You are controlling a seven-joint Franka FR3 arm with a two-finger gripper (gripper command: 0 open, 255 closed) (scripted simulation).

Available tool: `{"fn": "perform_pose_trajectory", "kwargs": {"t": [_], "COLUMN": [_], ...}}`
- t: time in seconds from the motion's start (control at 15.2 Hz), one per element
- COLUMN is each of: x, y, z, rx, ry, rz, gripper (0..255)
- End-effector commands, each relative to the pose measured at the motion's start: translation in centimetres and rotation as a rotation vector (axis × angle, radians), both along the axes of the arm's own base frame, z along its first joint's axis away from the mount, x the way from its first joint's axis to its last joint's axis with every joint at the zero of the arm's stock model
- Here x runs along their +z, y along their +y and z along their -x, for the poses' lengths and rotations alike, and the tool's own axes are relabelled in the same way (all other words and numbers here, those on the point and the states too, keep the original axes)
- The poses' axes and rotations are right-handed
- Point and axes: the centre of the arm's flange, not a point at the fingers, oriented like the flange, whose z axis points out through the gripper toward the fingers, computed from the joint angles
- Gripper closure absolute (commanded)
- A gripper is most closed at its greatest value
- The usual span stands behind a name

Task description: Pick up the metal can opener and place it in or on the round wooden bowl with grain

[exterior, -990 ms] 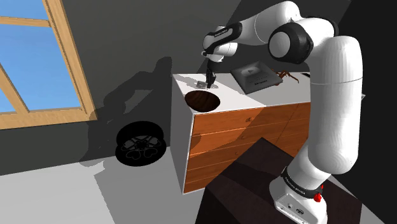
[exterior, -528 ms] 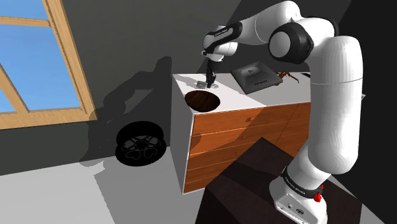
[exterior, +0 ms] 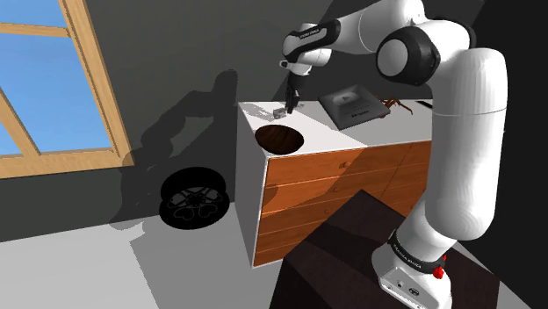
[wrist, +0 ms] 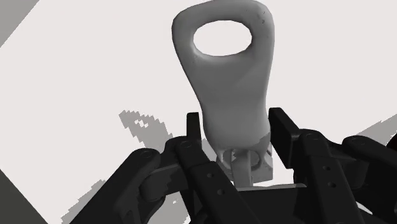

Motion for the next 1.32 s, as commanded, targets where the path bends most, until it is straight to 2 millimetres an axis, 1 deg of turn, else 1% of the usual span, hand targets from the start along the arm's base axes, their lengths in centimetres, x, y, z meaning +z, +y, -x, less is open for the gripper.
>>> {"fn": "perform_pose_trajectory", "kwargs": {"t": [0.0, 0.86, 0.92, 1.25], "x": [1.0, 7.9, 7.9, 8.0], "y": [0.0, 0.0, 0.0, 5.3], "z": [-0.1, -0.1, -0.1, 3.9], "rx": [0.0, 0.0, 0.0, 0.0], "ry": [0.0, 0.0, 0.0, 0.0], "rz": [0.0, 0.0, 0.0, 0.0], "gripper": [255, 255, 255, 255]}}
